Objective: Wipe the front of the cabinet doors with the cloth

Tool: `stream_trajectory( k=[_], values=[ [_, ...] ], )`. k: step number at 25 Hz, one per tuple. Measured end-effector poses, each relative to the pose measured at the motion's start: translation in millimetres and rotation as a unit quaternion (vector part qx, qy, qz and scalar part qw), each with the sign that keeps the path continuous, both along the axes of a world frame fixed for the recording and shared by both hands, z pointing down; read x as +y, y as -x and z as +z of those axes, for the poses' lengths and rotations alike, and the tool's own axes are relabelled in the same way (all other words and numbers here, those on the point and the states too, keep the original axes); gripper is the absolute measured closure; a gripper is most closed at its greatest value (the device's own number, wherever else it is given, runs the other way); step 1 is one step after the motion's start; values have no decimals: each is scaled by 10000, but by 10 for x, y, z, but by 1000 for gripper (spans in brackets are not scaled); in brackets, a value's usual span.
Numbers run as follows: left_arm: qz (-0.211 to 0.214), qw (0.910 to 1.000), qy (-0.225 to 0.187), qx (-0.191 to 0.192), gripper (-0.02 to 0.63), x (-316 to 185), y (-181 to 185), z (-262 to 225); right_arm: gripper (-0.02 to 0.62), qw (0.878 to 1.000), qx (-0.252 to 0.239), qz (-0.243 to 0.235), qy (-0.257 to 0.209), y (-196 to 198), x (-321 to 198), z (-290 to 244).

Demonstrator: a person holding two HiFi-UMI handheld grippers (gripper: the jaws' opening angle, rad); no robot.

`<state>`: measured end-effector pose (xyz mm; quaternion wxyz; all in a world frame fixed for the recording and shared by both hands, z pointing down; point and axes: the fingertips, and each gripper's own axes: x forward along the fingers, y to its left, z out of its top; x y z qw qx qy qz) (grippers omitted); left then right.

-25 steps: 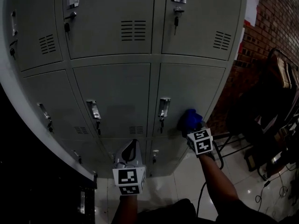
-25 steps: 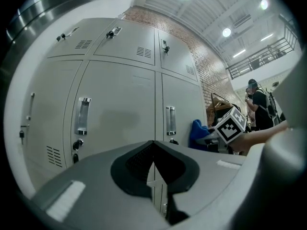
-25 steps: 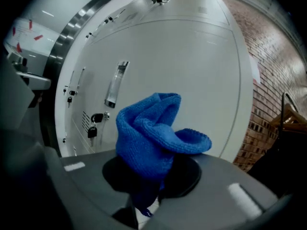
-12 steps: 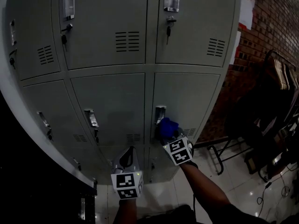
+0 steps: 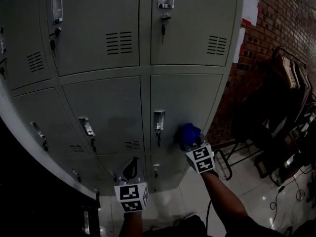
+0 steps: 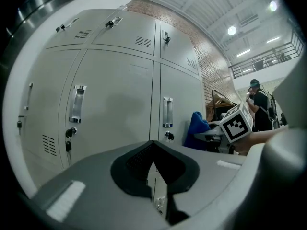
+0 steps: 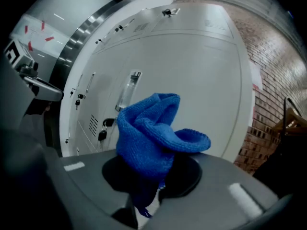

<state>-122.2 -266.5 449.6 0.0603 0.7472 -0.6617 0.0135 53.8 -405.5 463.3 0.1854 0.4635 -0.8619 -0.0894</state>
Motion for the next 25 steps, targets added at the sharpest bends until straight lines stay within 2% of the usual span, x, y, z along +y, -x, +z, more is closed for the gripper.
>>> stream_trajectory(
  k=[6,11,14,17,21,25],
  values=[
    [140,9999,31,-95,592,8,-63,-17,509,9959,-29,782,461,-779,-185,335],
    [251,9996,9,-157,592,43,-152,-31,506,9922,364,1092,485,-895,-396,506],
    [304,9994,-33,-162,592,62,-191,-61,506,9908,269,1221,520,-825,-403,518],
    [316,9993,-97,-195,592,82,-186,-112,506,9914,172,1142,607,-675,-360,535],
    [256,9994,-135,-197,592,117,-106,-125,506,9946,34,787,679,-298,-261,524],
    [167,9997,-75,-173,592,130,-23,-80,506,9974,-149,439,557,213,-124,538]
  ],
)
